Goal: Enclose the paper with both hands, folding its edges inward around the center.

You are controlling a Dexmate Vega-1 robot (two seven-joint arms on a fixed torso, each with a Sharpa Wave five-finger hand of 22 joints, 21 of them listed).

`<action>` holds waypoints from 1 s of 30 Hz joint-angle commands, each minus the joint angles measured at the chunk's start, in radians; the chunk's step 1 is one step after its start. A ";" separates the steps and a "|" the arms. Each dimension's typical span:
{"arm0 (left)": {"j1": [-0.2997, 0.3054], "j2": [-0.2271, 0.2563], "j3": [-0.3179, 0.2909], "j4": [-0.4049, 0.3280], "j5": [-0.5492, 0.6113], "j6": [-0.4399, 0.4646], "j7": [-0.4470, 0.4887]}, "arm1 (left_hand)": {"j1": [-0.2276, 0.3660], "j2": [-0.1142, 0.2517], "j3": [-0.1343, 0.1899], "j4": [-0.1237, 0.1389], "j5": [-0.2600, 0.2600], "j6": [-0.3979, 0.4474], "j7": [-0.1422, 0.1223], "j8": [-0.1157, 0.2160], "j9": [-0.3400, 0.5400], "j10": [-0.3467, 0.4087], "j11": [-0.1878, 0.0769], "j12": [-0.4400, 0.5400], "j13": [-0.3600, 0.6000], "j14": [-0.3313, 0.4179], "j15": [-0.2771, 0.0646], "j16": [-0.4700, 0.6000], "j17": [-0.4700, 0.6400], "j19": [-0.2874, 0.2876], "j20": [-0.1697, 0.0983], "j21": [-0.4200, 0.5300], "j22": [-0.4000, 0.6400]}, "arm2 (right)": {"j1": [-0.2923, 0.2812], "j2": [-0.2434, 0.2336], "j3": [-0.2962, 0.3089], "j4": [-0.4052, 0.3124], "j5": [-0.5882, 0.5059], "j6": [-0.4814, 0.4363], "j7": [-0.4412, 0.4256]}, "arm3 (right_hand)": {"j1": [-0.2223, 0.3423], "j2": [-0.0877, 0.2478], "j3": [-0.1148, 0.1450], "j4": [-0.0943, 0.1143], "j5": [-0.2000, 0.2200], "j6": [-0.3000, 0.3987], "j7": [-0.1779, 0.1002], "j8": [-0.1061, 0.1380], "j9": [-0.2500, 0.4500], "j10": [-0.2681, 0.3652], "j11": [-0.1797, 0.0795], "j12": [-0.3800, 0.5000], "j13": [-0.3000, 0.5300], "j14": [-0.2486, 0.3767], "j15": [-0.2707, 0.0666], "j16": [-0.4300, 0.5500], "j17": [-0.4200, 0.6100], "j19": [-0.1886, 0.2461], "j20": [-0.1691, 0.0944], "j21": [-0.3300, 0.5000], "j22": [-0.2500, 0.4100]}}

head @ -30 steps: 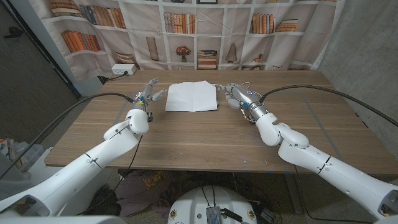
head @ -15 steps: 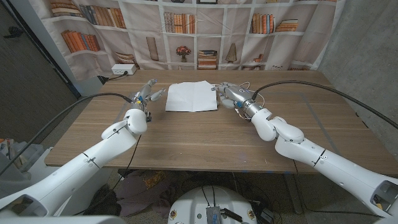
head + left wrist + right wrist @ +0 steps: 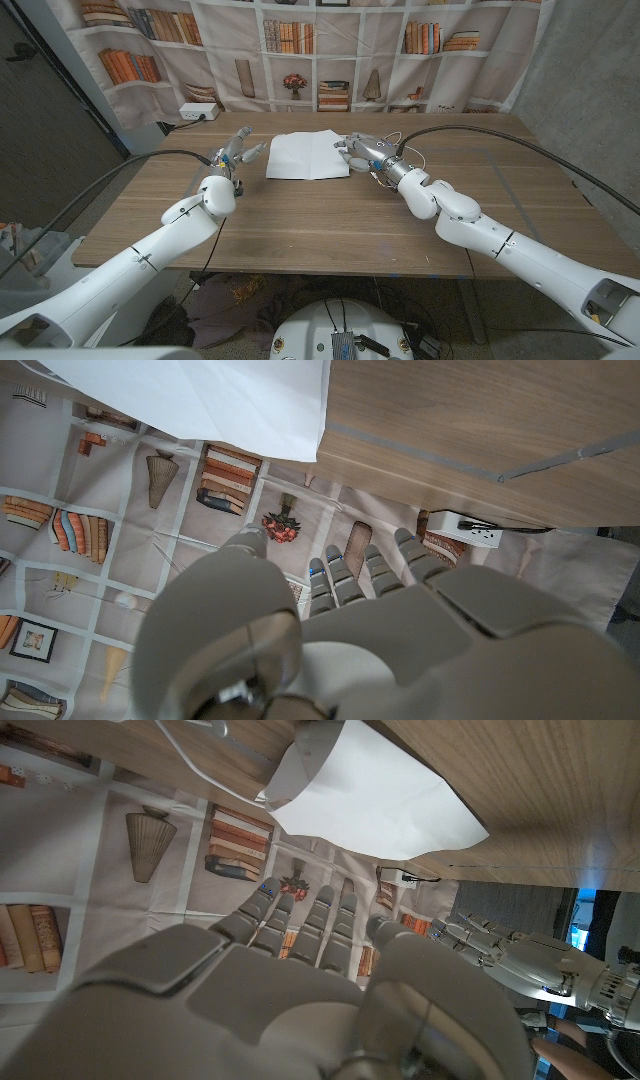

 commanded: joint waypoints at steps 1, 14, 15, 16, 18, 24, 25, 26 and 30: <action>0.003 0.011 0.005 0.003 -0.002 -0.024 -0.008 | -0.006 -0.008 -0.006 0.000 -0.001 -0.007 -0.007 -0.007 0.002 -0.003 -0.004 -0.004 0.003 -0.006 -0.016 -0.001 0.001 -0.006 0.000 0.000 0.003 | 0.039 0.028 -0.016 0.025 0.026 0.018 0.064 | -0.088 0.004 -0.032 -0.001 0.012 -0.009 0.020 -0.001 0.001 -0.013 0.022 -0.001 0.001 -0.021 -0.075 -0.007 -0.003 -0.011 -0.061 -0.006 -0.002; 0.012 0.011 0.000 0.001 -0.005 -0.034 -0.005 | -0.020 -0.016 -0.015 0.004 0.000 -0.005 -0.008 -0.013 0.002 -0.003 -0.005 -0.005 0.002 -0.008 -0.016 -0.002 0.001 -0.010 -0.001 -0.001 0.003 | 0.084 0.074 -0.056 0.089 0.010 0.015 0.068 | -0.149 0.015 -0.032 -0.007 0.021 -0.043 0.031 -0.009 -0.003 -0.047 0.034 -0.010 -0.001 -0.060 -0.063 -0.021 -0.008 -0.036 -0.071 -0.023 -0.007; 0.012 0.011 0.000 0.001 -0.005 -0.034 -0.005 | -0.020 -0.016 -0.015 0.004 0.000 -0.004 -0.008 -0.014 0.002 -0.002 -0.004 -0.004 0.002 -0.009 -0.015 -0.002 0.001 -0.010 -0.001 -0.001 0.003 | 0.085 0.074 -0.057 0.089 0.010 0.014 0.067 | -0.149 0.016 -0.031 -0.007 0.021 -0.043 0.031 -0.009 -0.003 -0.047 0.033 -0.011 -0.001 -0.060 -0.063 -0.021 -0.009 -0.036 -0.071 -0.023 -0.007; 0.013 0.011 -0.001 0.001 -0.005 -0.034 -0.003 | -0.021 -0.016 -0.015 0.005 0.000 -0.005 -0.008 -0.014 0.002 -0.001 -0.004 -0.004 0.002 -0.009 -0.015 -0.002 0.001 -0.010 -0.001 -0.001 0.003 | 0.091 0.082 -0.061 0.100 0.009 0.014 0.064 | -0.151 0.016 -0.031 -0.007 0.021 -0.045 0.032 -0.009 -0.003 -0.048 0.034 -0.011 -0.002 -0.060 -0.063 -0.021 -0.009 -0.036 -0.072 -0.023 -0.007; 0.015 0.011 -0.003 0.001 -0.007 -0.036 -0.002 | -0.023 -0.017 -0.016 0.005 0.000 -0.005 -0.008 -0.015 0.002 -0.002 -0.006 -0.005 0.002 -0.010 -0.014 -0.002 0.001 -0.010 0.000 -0.001 0.003 | 0.098 0.089 -0.067 0.111 0.008 0.013 0.062 | -0.153 0.017 -0.029 -0.008 0.022 -0.045 0.031 -0.009 -0.003 -0.049 0.033 -0.011 -0.002 -0.061 -0.065 -0.021 -0.009 -0.036 -0.072 -0.024 -0.007; 0.020 0.011 -0.006 -0.002 -0.007 -0.038 0.001 | -0.026 -0.017 -0.018 0.006 0.000 -0.004 -0.008 -0.018 0.002 -0.002 -0.004 -0.005 0.002 -0.011 -0.016 -0.002 0.001 -0.011 0.000 -0.001 0.003 | 0.110 0.111 -0.080 0.146 0.009 0.009 0.039 | -0.158 0.021 -0.021 -0.010 0.025 -0.048 0.030 -0.008 -0.004 -0.050 0.032 -0.010 -0.002 -0.060 -0.069 -0.019 -0.010 -0.034 -0.074 -0.025 -0.008; 0.020 0.012 -0.006 -0.002 -0.007 -0.038 0.001 | -0.027 -0.017 -0.018 0.006 0.001 -0.003 -0.008 -0.018 0.002 -0.002 -0.004 -0.005 0.002 -0.011 -0.016 -0.002 0.001 -0.011 0.000 -0.001 0.003 | 0.112 0.113 -0.082 0.151 0.010 0.010 0.036 | -0.160 0.022 -0.018 -0.011 0.026 -0.048 0.030 -0.007 -0.005 -0.049 0.033 -0.009 -0.002 -0.057 -0.071 -0.018 -0.011 -0.029 -0.076 -0.023 -0.009; 0.021 0.012 -0.007 -0.002 -0.008 -0.038 0.001 | -0.027 -0.017 -0.018 0.006 0.001 -0.003 -0.008 -0.018 0.002 -0.002 -0.004 -0.005 0.002 -0.011 -0.016 -0.002 0.001 -0.010 0.000 -0.001 0.003 | 0.117 0.113 -0.086 0.156 0.010 0.011 0.040 | -0.160 0.023 -0.016 -0.011 0.026 -0.050 0.029 -0.008 -0.005 -0.049 0.032 -0.009 -0.002 -0.057 -0.071 -0.018 -0.011 -0.029 -0.076 -0.024 -0.009; 0.021 0.012 -0.007 -0.002 -0.008 -0.040 -0.001 | -0.028 -0.017 -0.019 0.006 0.001 -0.002 -0.007 -0.020 0.002 -0.001 -0.004 -0.005 0.001 -0.011 -0.015 -0.002 0.001 -0.011 0.000 -0.001 0.003 | 0.140 0.121 -0.106 0.183 0.007 0.014 0.064 | -0.175 0.020 0.001 -0.015 0.029 -0.107 0.039 -0.019 -0.007 -0.077 0.040 -0.015 -0.003 -0.078 -0.069 -0.022 -0.014 -0.040 -0.077 -0.033 -0.010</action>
